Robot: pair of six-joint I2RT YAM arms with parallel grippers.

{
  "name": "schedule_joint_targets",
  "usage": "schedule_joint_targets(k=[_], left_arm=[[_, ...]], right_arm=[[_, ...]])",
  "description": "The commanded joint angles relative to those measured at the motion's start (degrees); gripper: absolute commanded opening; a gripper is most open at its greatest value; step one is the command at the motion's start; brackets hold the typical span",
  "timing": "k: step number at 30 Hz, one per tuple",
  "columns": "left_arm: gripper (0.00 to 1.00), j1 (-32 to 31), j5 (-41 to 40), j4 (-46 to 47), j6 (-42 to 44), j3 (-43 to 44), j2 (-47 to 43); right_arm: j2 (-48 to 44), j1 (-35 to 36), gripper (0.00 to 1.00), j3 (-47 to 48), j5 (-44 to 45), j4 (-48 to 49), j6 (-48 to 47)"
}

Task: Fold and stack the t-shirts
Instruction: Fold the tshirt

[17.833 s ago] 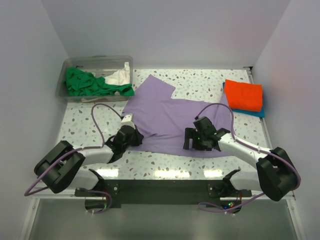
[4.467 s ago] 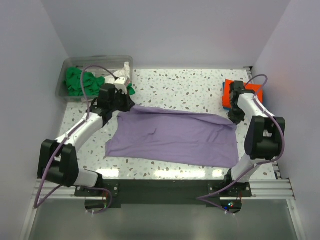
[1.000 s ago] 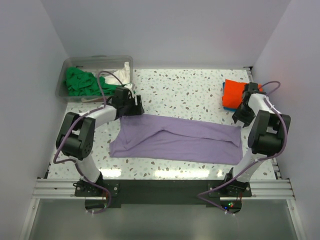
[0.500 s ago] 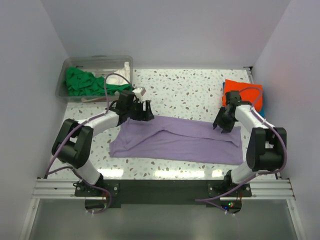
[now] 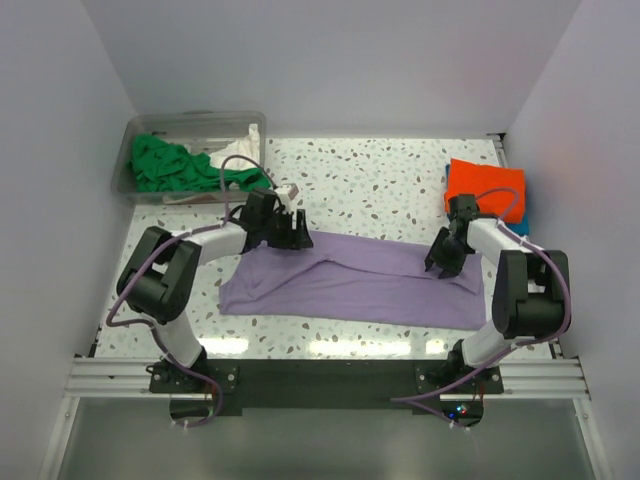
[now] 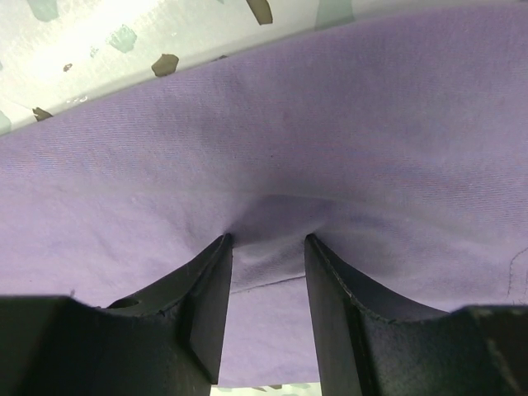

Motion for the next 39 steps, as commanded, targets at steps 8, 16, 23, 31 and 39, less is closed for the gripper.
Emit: schedule_joint_targets(k=[8,16,23,31,39], left_arm=[[0.57,-1.7,1.2,2.3,-0.6,1.5,1.8],[0.39,-2.2,1.2,0.9,-0.9,1.1,1.0],[0.18,-2.9,1.2,0.3,-1.2,-0.3,0.7],[0.0,-3.7,1.5,-0.3,-1.6,-0.8,-0.5],[0.0,-5.1,2.8,-0.7,-4.7,-4.9,-7.0]], right_arm=[[1.1,-0.2,0.43,-1.7,-0.5,2.0,0.4],[2.5,-0.1,0.42,-1.8,-0.4,2.1,0.2],[3.2,-0.2,0.41,-2.0,-0.4,2.6,0.1],[4.0,-0.1,0.4,-2.1,-0.4,2.9,-0.1],[4.4,-0.1,0.4,-2.4,-0.4,3.1,-0.4]])
